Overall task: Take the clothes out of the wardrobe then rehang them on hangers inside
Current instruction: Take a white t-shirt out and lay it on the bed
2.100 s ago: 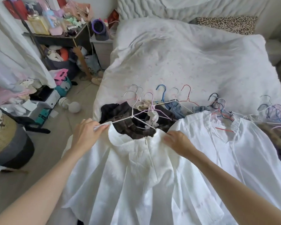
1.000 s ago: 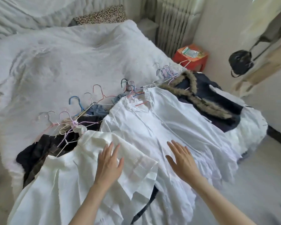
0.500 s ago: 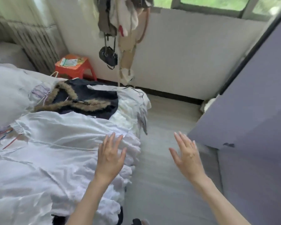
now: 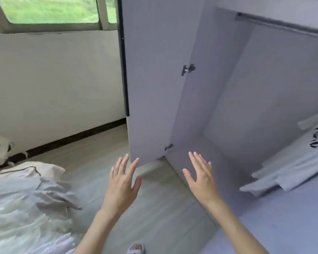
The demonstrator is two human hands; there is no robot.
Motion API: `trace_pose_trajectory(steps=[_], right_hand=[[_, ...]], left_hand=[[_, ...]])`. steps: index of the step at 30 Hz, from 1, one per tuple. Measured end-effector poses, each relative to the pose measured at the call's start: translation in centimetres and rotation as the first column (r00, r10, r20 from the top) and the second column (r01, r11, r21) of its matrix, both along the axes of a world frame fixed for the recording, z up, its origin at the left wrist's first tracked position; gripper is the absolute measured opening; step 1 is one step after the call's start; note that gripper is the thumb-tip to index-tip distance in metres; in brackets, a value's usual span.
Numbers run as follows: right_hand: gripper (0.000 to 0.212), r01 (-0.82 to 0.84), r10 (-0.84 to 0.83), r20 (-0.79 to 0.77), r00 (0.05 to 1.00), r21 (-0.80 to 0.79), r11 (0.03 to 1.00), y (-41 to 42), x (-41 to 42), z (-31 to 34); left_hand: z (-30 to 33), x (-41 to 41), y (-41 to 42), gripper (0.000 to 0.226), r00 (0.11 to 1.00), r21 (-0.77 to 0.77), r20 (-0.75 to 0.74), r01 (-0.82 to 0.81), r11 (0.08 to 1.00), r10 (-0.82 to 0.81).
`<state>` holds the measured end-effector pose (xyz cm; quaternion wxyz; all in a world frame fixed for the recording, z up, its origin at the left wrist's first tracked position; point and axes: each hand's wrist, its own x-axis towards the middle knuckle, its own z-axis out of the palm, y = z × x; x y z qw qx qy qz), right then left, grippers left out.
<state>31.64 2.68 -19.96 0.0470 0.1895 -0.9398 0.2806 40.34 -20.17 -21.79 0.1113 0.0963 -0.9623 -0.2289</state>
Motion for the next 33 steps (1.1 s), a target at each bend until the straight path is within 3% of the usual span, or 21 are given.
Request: trace_pose_trajectory(steps=[5,9,16,23,28,31,33], right_hand=[[0.067,0.244,-0.245,-0.034,0.969,-0.008,0.97,3.2,-3.9,0.8],[0.055,0.451,-0.453,-0.068,0.889,-0.04,0.892,7.1,-6.3,1.8],[0.047,0.712,-0.722,-0.08,0.688,-0.122,0.692,14.8,-9.9,4.3],[0.052,0.827,-0.883,-0.016,0.469,-0.343,0.446,24.0,-20.0,8.7],[0.058,0.933,-0.964,-0.033,0.264,-0.243,0.264,31.4,-26.6,11.8],[0.057,0.951,-0.971,0.072,0.227,-0.23,0.205,34.5,-28.9,12.7],[0.046,0.959,-0.971,0.126,0.203,-0.224,0.171,35.5,-30.3,13.1]], left_hand=[[1.5,-8.9,2.2,0.058,0.983,0.047,-0.062,0.177,0.983,-0.174],[1.3,-15.1,4.9,0.056,0.93,0.057,-0.055,0.366,0.929,-0.363],[1.6,-23.9,13.8,0.06,0.745,0.089,-0.09,0.667,0.739,-0.661],[2.5,-32.8,25.4,0.071,0.608,0.164,-0.092,0.791,0.59,-0.789],[3.8,-38.9,32.5,0.068,0.529,0.088,-0.102,0.848,0.522,-0.843],[4.3,-41.2,35.5,0.069,0.487,0.058,-0.123,0.873,0.484,-0.865],[4.4,-42.2,36.3,0.073,0.47,0.049,-0.116,0.883,0.468,-0.875]])
